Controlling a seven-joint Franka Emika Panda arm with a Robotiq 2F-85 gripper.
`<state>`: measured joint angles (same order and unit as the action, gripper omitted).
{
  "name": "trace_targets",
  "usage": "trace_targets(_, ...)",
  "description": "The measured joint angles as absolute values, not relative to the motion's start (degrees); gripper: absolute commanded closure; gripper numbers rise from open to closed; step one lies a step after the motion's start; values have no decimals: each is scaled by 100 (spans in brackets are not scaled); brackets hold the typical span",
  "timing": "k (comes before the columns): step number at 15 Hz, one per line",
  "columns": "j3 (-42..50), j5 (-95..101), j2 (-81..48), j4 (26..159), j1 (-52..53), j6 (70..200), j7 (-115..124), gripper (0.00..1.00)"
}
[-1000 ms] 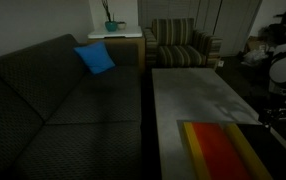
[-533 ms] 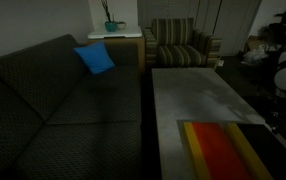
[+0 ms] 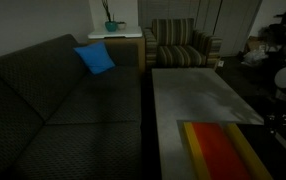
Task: Open the black book
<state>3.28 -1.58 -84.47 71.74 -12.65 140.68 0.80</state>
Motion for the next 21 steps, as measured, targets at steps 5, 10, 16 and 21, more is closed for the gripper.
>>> trace_targets(5, 45, -412, -8445, 7088, -1479, 13828, -244, 99)
trace_targets(10, -324, -690, -8443, 6945, -1808, 13349, -796, 100)
trace_targets(16, -548, -961, -8441, 6695, -2162, 12632, -1442, 100)
trace_targets(21, -782, -1267, -8441, 6528, -2392, 11985, -2094, 100)
